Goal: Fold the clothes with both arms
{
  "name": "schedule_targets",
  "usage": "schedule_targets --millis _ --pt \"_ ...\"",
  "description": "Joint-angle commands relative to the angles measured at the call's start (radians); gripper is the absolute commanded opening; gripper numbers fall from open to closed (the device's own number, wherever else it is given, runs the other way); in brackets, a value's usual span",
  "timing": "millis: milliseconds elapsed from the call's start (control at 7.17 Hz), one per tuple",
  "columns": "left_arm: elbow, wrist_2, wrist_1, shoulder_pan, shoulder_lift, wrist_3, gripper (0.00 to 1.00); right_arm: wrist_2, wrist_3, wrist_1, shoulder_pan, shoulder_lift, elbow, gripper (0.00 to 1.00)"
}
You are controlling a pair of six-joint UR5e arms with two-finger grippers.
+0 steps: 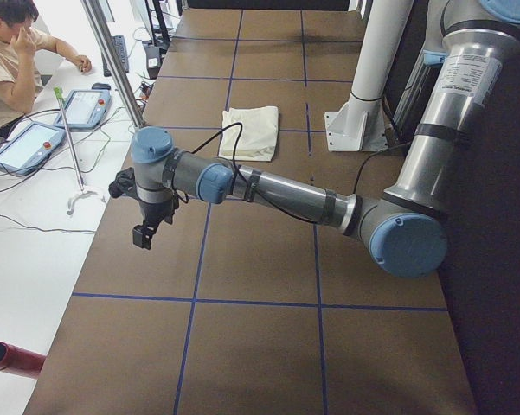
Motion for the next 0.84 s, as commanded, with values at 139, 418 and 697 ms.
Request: schedule_targets --millis 139,418,697 --pt "0.023 -0.004 0.087 -0.058 0.036 0.071 0.99 -0.052 -0.011 0.012 0.04 -0.08 0.025 1.0" --pt "0.016 0.004 0.089 -0.058 0.06 0.073 0.99 -0.106 -0.013 0.078 0.038 -0.094 0.025 1.0" --pt "0.003 0.001 0.087 -0.056 0.062 0.066 0.99 -0.102 -0.007 0.078 0.037 -0.096 0.019 1.0"
